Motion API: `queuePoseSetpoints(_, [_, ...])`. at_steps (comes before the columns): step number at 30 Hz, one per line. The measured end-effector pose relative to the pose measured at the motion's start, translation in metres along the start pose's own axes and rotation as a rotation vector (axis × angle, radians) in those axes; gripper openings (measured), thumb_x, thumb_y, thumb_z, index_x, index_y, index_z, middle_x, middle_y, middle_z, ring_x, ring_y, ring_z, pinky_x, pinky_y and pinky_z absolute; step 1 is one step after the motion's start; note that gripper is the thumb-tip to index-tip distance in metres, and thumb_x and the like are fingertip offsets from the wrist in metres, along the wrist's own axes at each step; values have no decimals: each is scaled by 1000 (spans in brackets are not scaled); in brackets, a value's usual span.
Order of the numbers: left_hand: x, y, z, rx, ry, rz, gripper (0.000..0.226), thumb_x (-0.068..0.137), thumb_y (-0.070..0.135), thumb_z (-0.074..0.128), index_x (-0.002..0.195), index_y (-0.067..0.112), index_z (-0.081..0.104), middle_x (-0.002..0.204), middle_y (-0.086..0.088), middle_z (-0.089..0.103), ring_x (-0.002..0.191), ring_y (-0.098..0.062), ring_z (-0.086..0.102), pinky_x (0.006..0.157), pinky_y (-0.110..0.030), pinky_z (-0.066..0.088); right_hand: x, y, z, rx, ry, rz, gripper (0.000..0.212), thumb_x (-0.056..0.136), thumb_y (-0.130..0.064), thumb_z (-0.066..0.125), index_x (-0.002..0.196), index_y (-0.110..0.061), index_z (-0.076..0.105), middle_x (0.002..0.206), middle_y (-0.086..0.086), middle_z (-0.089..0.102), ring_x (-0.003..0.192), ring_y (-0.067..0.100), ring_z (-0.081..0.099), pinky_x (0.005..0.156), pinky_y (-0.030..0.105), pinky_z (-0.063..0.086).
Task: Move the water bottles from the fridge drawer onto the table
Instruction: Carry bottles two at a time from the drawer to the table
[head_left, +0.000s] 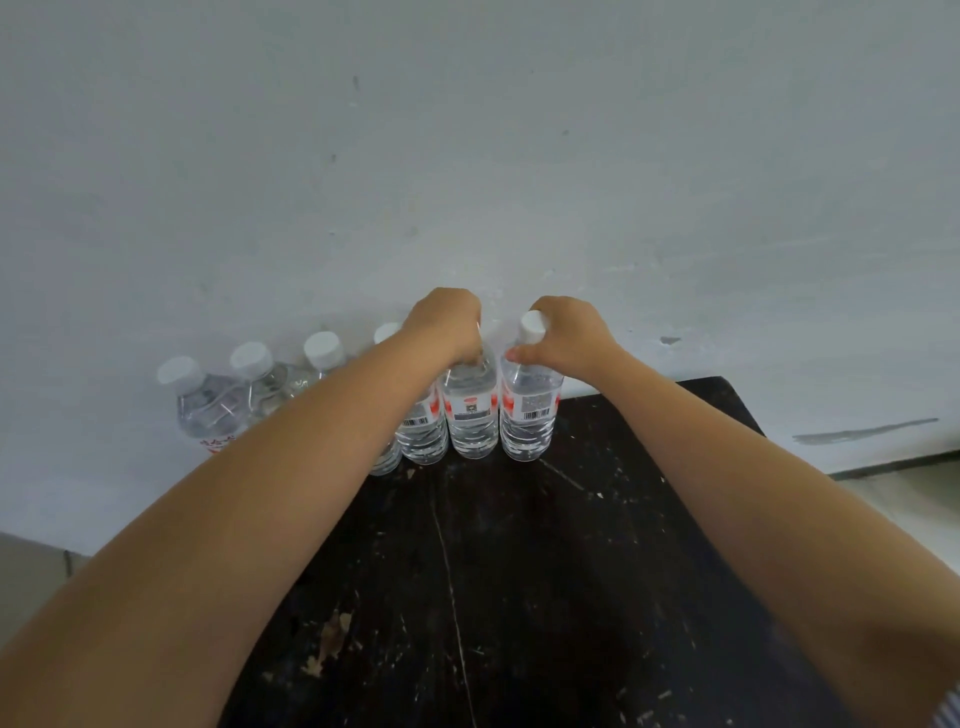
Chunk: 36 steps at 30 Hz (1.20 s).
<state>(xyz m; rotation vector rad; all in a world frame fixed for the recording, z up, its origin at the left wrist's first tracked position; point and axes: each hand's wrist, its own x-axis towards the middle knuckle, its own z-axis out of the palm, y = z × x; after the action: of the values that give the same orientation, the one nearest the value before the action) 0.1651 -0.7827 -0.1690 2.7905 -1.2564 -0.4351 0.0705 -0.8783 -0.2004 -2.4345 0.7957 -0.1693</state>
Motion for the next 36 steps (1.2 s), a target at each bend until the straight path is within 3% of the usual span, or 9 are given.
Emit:
queuePoseSetpoints(4, [-1,-3,-6,38,-24,48,36,84,2,60,121,4,60,114,-13,61,103,-26,57,81,-31,45,8,-2,-1,-5,2,-6,47,73,-33,74,106,-2,58,110,14,63,95,26,55,72,26,34])
queuePoseSetpoints(7, [-1,-7,-5,63,-8,82,36,85,6,61,121,6,59,123,-13,59,114,-29,55,88,-31,44,12,-5,0,-14,-5,-18,49,73,-33,74,109,-3,57,112,13,62,102,27,56,74,28,36])
queuePoseSetpoints(12, [-1,-7,-3,81,25,73,34,86,7,60,120,4,59,121,-14,59,112,-30,57,82,-30,43,14,-8,-2,-42,-53,-37,57,74,-30,73,120,-4,53,122,13,59,111,28,54,87,32,42])
queuePoseSetpoints(17, [-5,-6,0,57,54,43,31,87,5,59,118,3,59,119,-14,59,106,-29,58,75,-27,38,9,-11,-12,-41,-189,-54,50,79,-14,68,123,0,48,125,18,57,96,21,48,84,32,40])
queuePoseSetpoints(19, [-7,-5,3,47,66,31,30,88,4,56,117,3,59,118,-14,60,100,-27,58,74,-27,39,8,-9,-12,-45,-205,-48,49,80,-13,67,123,0,48,125,18,57,104,26,53,87,32,42])
queuePoseSetpoints(27, [-14,-3,6,-7,99,-17,31,89,1,51,120,5,54,119,-14,59,108,-29,57,76,-29,40,5,-6,-6,25,-163,-2,50,81,-15,66,125,-2,44,125,17,56,114,30,52,93,34,42])
queuePoseSetpoints(31, [-30,4,2,-27,82,-6,45,89,1,50,132,6,42,123,-17,52,110,-31,56,82,-33,45,-10,-5,-7,60,-131,10,57,82,-14,64,131,-2,38,124,20,55,100,25,51,81,32,40])
queuePoseSetpoints(33, [-42,6,-2,-42,103,-15,53,88,3,54,138,8,36,126,-17,47,111,-31,55,82,-32,45,-24,-3,-11,64,-113,12,64,83,-14,63,137,-4,31,125,21,54,104,29,53,85,33,41])
queuePoseSetpoints(36, [-64,9,-12,-8,158,-42,46,89,7,54,134,8,43,126,-14,48,109,-28,55,83,-29,45,-50,0,-24,22,-101,-8,59,86,-17,59,138,-6,35,127,18,53,112,29,54,92,32,43])
